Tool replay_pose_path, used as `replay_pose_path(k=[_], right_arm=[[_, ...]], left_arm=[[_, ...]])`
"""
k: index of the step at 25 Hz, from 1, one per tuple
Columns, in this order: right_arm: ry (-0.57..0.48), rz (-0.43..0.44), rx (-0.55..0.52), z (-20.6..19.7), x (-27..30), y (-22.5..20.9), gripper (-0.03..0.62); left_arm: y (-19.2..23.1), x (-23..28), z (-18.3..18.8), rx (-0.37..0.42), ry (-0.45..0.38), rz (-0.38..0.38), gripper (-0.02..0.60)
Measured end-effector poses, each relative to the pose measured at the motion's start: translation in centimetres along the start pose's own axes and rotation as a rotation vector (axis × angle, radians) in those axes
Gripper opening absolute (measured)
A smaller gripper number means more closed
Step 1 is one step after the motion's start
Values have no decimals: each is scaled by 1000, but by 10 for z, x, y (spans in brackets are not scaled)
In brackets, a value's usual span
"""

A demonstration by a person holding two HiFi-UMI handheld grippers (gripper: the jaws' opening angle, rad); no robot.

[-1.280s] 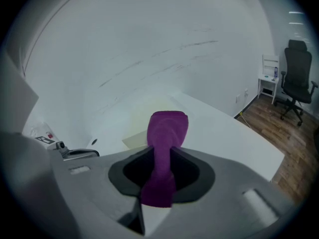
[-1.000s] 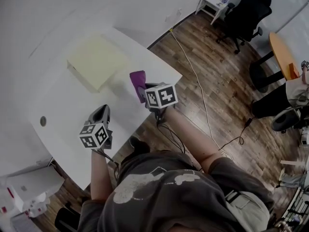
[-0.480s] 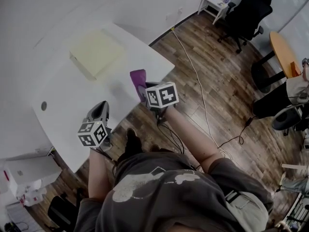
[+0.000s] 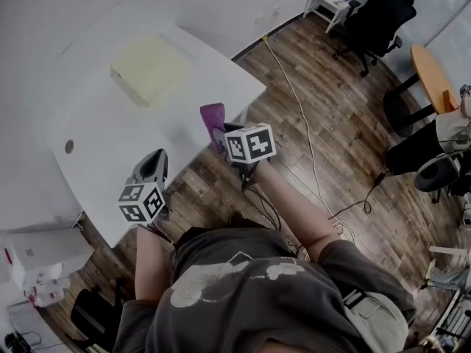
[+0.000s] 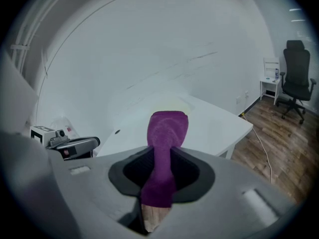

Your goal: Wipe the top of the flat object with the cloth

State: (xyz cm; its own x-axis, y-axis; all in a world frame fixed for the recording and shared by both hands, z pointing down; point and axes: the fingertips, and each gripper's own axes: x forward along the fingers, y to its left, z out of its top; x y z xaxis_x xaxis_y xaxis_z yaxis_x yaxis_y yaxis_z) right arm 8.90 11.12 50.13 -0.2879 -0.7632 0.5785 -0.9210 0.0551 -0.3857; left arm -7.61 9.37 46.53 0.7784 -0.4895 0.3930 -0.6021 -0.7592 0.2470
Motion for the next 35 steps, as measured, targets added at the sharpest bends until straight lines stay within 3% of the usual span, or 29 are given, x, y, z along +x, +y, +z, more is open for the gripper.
replay_pose_path(k=[12, 35], right_arm=[[14, -37, -30, -26, 7, 57, 98], [56, 18, -101, -82, 35, 174, 98]], left_arm=[[31, -58, -28, -31, -19, -19, 2], [87, -181, -94, -101, -43, 47, 2]])
